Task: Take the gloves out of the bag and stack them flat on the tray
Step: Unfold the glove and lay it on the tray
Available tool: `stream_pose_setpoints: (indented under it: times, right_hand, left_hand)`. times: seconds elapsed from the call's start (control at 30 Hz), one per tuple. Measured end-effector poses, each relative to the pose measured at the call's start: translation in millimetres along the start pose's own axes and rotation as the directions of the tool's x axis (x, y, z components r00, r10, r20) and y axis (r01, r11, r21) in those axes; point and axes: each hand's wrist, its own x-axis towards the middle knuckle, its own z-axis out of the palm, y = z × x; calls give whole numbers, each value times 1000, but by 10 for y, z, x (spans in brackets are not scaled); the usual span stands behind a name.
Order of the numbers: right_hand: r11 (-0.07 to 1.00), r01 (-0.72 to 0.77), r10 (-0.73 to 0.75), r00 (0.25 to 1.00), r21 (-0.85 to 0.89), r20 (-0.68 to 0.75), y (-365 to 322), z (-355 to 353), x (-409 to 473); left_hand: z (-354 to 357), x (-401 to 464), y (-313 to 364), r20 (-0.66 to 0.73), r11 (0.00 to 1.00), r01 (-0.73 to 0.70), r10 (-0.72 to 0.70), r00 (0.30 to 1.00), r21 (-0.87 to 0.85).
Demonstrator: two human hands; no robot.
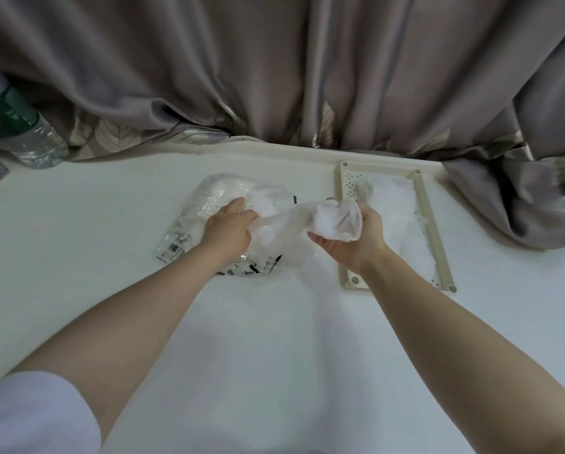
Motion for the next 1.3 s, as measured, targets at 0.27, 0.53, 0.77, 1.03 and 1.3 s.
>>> stream_pose_setpoints:
  times: [0.27, 0.53, 0.77, 1.03, 1.3]
  right_hand:
    - [996, 71, -71, 997, 45, -6, -260, -149, -197]
    - [970, 127, -110, 990, -205, 92, -583, -505, -474]
    - [922, 225, -139, 952, -314, 274, -925, -904, -626]
    - [681, 327, -151, 938, -655, 312, -1121, -1015, -757]
    - [886, 179, -129, 981, -428, 144, -1251, -1098, -792]
  left_hand:
    - [-44, -363, 766, -491, 850, -494, 356, 795, -184]
    - [19, -427, 1646, -364, 647, -354, 126, 923, -675]
    - [-74, -353, 2054, -14, 351, -33, 57, 998, -936]
    - [37, -347, 2328, 101, 395, 109, -41, 994, -912]
    - [112, -337, 2408, 76, 365, 89, -48, 996, -927]
